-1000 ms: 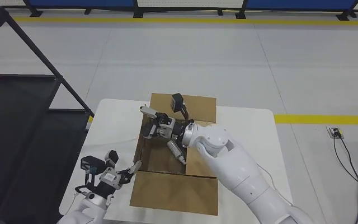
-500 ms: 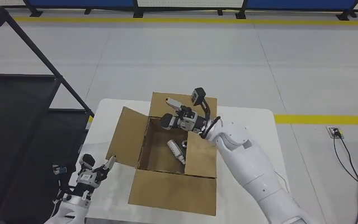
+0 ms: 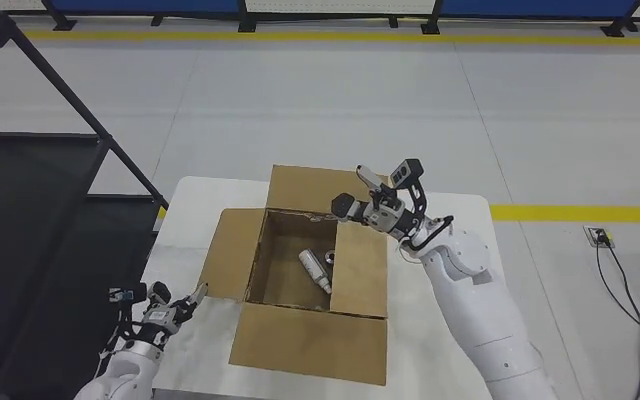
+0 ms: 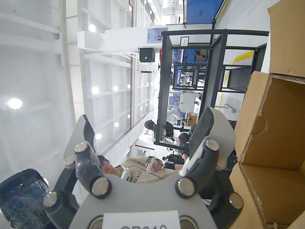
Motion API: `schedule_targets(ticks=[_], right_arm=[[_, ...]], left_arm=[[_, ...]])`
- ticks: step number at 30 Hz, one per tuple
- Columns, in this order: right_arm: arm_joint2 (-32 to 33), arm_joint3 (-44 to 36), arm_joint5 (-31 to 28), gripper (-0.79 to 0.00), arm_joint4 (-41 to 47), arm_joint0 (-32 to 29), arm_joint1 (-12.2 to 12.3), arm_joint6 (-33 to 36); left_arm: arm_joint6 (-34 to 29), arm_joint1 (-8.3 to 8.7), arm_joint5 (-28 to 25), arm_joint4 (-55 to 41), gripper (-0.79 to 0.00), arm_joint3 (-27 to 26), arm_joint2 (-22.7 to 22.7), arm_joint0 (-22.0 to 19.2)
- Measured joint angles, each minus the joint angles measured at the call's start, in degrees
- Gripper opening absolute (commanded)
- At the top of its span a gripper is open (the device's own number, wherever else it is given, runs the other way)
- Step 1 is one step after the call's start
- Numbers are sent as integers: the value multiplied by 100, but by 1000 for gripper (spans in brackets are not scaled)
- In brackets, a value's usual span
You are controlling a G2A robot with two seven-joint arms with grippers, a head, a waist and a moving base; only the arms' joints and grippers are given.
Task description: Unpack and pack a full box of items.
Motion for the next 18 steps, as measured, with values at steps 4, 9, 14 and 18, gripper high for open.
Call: schedule_targets(ticks=[4, 9, 14, 18], right_arm=[[85, -98, 16, 0, -8, -95, 32, -9], [171, -179, -4, 0, 0, -163, 64, -1], [297, -221, -30, 0, 6, -219, 102, -28], [442, -225, -44, 0, -45, -281, 149, -44]], left_arm=[[98, 1, 4, -25, 0, 17, -76, 6], [349, 6, -46, -203, 0, -390, -352, 217], [809, 4, -3, 5, 0, -1203, -648, 595], [1093, -14, -147, 81, 0, -1971, -694, 937]])
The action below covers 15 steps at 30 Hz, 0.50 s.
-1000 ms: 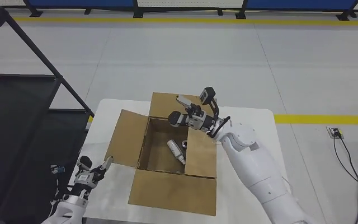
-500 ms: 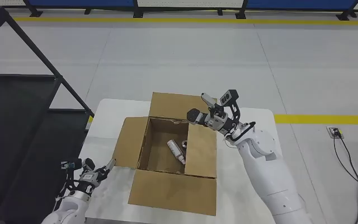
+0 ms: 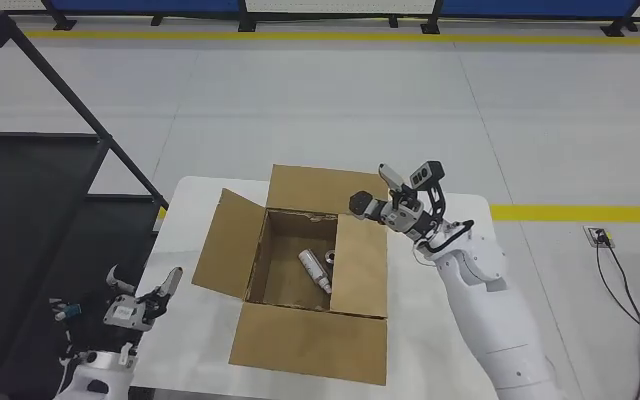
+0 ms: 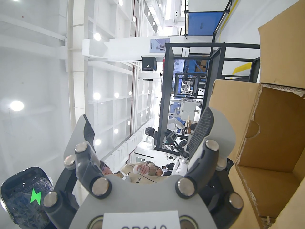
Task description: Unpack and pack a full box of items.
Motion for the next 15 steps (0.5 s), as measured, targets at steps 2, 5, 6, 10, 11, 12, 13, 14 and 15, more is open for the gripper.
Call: schedule_targets(ticks=[2, 5, 6, 10, 11, 12, 13, 14, 15], right_arm=[[116, -24, -22, 0, -65, -64, 38, 6], [350, -114, -94, 0, -122, -231, 104, 21], [437, -153, -126, 0, -125, -299, 125, 10], [868, -397, -244, 0, -33, -689, 222, -1], [966, -451, -267, 0, -5, -788, 242, -1], [1065, -501, -287, 0, 23, -888, 262, -5], [1198, -558, -309, 0, 67, -1021, 288, -22], [1299, -592, -321, 0, 106, -1119, 307, -40], [1397, -618, -332, 0, 148, -1214, 324, -59]], left_arm=[[-61, -1, -171, -14, 0, -402, 15, 134], [-375, 7, -455, -57, 0, -853, 186, 176], [-542, 11, -539, -112, 0, -935, 280, 144], [-1523, 33, -637, -15, 0, -1024, 854, -364], [-1733, 32, -640, 30, 0, -961, 1043, -519], [-1954, 28, -646, 9, 0, -872, 1244, -689], [-2227, 15, -598, -92, 0, -722, 1504, -937], [-2427, 4, -544, -158, 0, -599, 1699, -1131], [-2627, -8, -515, -212, 0, -472, 1895, -1323]])
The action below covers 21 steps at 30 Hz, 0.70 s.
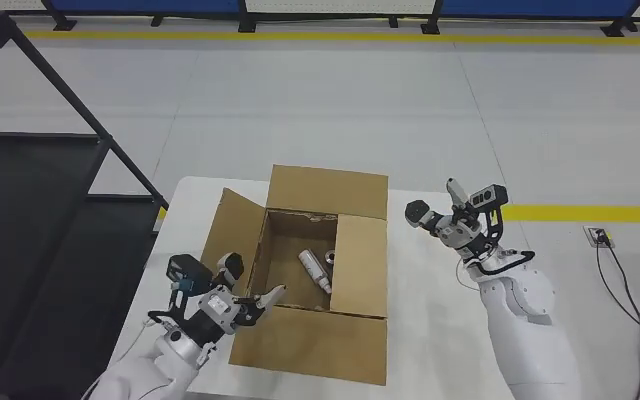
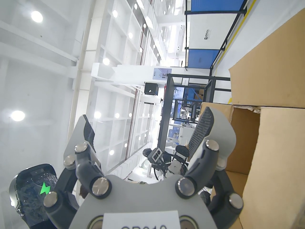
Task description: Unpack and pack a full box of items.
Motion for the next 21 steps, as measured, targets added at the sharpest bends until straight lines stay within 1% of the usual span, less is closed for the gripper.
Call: schedule_targets(ticks=[1, 3, 4, 6, 7, 16, 18, 21], right_arm=[[123, -23, -15, 0, 57, -122, 22, -19], [295, -37, -35, 0, 150, -294, 51, -48], [396, -38, -43, 0, 209, -395, 68, -63], [519, -41, -11, 0, 241, -525, 95, -89], [569, -45, 35, 0, 194, -581, 109, -133], [578, -47, 55, 0, 170, -590, 113, -146], [551, -85, 85, 0, 218, -601, 107, -197], [471, -183, 83, 0, 347, -596, 95, -365]], left_arm=[[-235, -20, 51, -102, 0, 181, 248, -247], [-543, -58, 159, -360, 0, 476, 589, -599], [-724, -89, 257, -655, 0, 674, 781, -820], [-949, -123, 430, -1088, 0, 894, 965, -1108], [-991, -128, 470, -1197, 0, 931, 992, -1183], [-968, -125, 453, -1142, 0, 916, 979, -1136], [-1029, -131, 486, -1208, 0, 981, 991, -1115], [-1497, -153, 513, -2037, 0, 1336, 1060, -1290]])
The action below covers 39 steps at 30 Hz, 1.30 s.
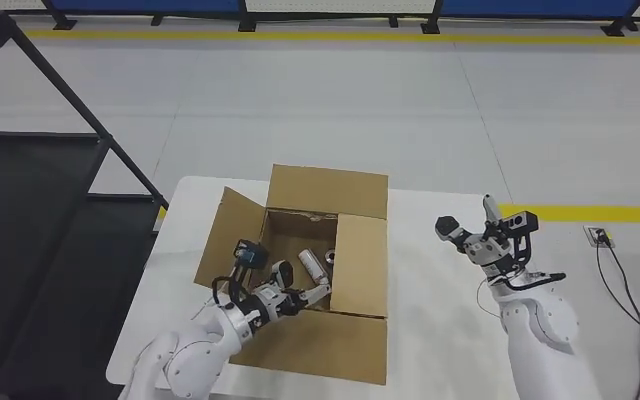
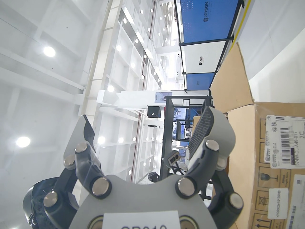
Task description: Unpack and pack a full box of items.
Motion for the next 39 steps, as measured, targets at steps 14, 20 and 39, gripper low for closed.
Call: schedule_targets(ticks=[14, 20, 39], right_arm=[[317, 246, -169, 0, 286, -125, 108, 239], [488, 211, -234, 0, 442, -272, 150, 244], [1213, 436, -421, 0, 1085, -500, 304, 364]], left_arm=[[-1100, -301, 317, -1813, 0, 2060, 1366, -1701], [-903, -358, -98, -2060, 0, 2114, 1509, -1826], [461, -645, -196, -1640, 0, 1477, 2339, -2211]])
